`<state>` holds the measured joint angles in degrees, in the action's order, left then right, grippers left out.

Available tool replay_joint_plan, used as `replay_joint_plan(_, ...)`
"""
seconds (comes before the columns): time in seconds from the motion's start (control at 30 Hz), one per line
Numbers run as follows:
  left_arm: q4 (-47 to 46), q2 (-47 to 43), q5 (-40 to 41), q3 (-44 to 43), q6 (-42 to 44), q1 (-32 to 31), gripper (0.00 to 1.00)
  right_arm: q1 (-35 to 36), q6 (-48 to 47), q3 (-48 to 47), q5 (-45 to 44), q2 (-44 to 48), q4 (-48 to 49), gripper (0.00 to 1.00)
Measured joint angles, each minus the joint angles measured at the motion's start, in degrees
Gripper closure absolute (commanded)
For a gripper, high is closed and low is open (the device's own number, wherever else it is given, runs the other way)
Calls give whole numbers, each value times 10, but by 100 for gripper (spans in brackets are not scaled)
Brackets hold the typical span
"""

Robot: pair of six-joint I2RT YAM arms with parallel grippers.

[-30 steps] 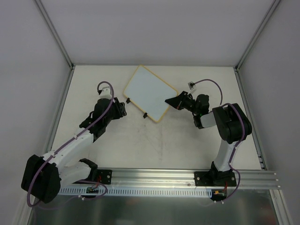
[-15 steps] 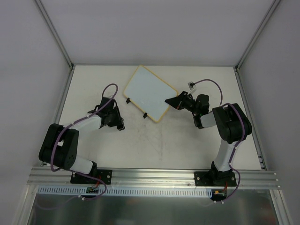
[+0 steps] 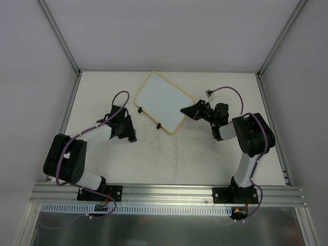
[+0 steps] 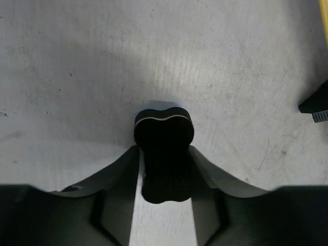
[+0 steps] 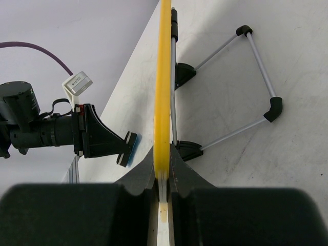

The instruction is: Erase the whiteboard

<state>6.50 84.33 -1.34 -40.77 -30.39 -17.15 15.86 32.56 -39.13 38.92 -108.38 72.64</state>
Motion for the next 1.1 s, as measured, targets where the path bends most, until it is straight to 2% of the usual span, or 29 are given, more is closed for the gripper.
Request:
replay_joint_plan(0.1, 7, -3, 8, 0, 1, 0, 38, 0, 0, 0, 0, 0, 0, 93)
replay_joint_plan(0.3, 26, -33, 28, 2, 0, 0, 23, 0, 0, 0, 0, 0, 0, 91)
replay_joint_plan(0.5, 36, -73, 44, 8, 0, 0, 22, 1, 4, 0, 8, 0, 6, 62)
replay_joint_plan(0.57, 37, -89, 49, 12, 0, 0, 17, 2, 5, 0, 10, 0, 8, 54)
replay_joint_plan(1.0, 50, -173, 62, 39, 0, 0, 1, -4, 5, 9, 9, 5, 11, 39)
replay_joint_plan(1.1, 54, -206, 65, 52, 0, 0, 1, -10, 4, 19, 7, 16, 10, 34)
